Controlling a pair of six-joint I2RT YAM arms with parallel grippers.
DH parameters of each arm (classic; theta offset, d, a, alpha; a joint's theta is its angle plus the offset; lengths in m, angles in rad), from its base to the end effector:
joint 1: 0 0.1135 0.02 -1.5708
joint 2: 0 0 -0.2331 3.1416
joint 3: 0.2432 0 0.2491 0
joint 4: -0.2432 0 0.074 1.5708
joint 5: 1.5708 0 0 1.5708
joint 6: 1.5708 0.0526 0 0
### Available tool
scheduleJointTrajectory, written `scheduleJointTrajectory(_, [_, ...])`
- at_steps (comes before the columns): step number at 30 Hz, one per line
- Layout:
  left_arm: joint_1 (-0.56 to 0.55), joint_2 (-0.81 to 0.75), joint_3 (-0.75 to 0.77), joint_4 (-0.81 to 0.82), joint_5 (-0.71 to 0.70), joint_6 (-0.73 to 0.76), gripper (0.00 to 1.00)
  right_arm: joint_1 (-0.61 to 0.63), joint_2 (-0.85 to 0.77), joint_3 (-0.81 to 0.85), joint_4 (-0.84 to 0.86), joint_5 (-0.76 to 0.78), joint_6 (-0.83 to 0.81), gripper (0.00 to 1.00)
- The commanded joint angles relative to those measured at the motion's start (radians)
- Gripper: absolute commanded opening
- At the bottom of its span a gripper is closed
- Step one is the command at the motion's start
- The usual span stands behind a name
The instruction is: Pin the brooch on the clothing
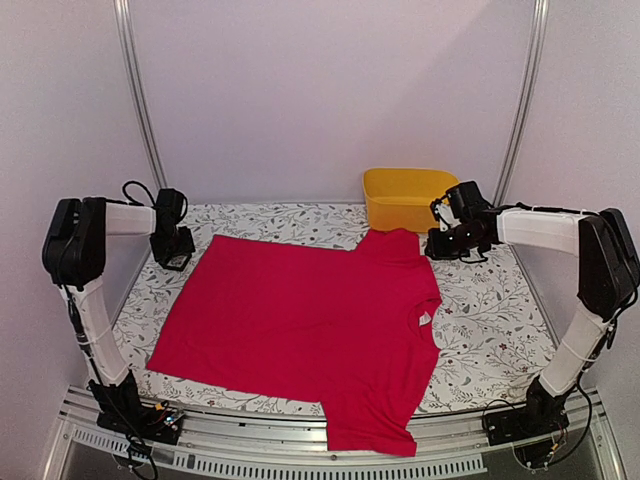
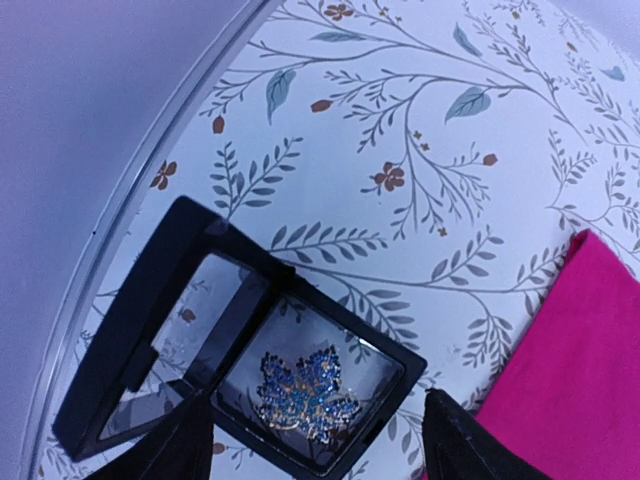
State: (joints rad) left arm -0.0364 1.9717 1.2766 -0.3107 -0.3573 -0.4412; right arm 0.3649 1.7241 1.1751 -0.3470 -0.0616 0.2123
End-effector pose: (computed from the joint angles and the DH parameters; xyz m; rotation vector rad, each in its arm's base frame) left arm 0.4015 0.0038 0.1152 -0.6309 2.4227 0.2670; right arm 0.3465 0.1358 0.1701 -0.2168 2.4832 0.3225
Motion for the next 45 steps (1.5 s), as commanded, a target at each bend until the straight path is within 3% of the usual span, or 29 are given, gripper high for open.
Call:
scheduleJointTrajectory(1, [0.025,0.048,0.057,0.051,0.073,0.019,0.71,0.012,-0.005,-0.001,-0.010,0.005,-0.010,0.14])
scheduleJointTrajectory(22, [0.082,0.154,0.123,-0.040,0.168,-0.017,0.69,0.049,0.006,0.018,-0.039,0.057,-0.041,0.15])
scheduleJointTrajectory(29, [0.079,0.061,-0.011,0.012,0.237,-0.034,0.61,0.049,-0.003,0.017,-0.044,0.056,-0.047,0.15])
scheduleJointTrajectory(38, [0.058,0.031,-0.027,-0.010,0.220,-0.005,0.58,0.053,0.001,0.025,-0.049,0.087,-0.057,0.16])
scheduleJointTrajectory(45, [0.039,-0.062,-0.087,-0.015,0.186,0.015,0.64,0.052,-0.008,-0.001,-0.047,0.094,-0.055,0.16])
